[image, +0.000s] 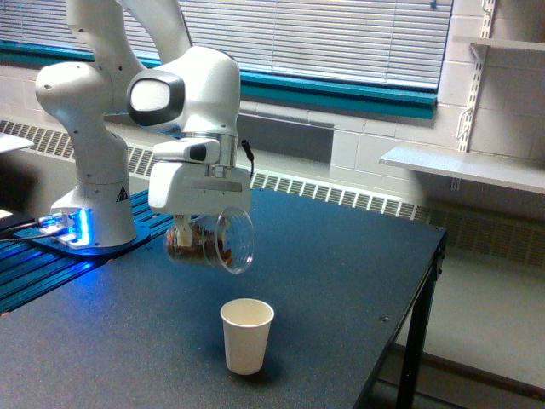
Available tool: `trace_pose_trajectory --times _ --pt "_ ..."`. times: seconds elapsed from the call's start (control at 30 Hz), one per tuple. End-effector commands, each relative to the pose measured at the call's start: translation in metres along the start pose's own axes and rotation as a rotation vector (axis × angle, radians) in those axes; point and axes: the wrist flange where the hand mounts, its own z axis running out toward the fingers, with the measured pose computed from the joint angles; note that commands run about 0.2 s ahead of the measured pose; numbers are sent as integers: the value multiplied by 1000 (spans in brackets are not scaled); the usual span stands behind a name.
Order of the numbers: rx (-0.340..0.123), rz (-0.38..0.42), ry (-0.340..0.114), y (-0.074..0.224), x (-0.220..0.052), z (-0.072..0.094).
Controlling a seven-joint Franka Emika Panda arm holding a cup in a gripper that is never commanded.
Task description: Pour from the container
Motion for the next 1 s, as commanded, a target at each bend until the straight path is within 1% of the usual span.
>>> trace_pose_trajectory --times 0.03,0.3,0.67,1.0 --pt "-19 40 10 0 10 2" --pt "-45 24 6 -3 9 8" --pt "-87 -2 -19 -7 0 15" --pt "-117 -20 -25 -12 1 18"
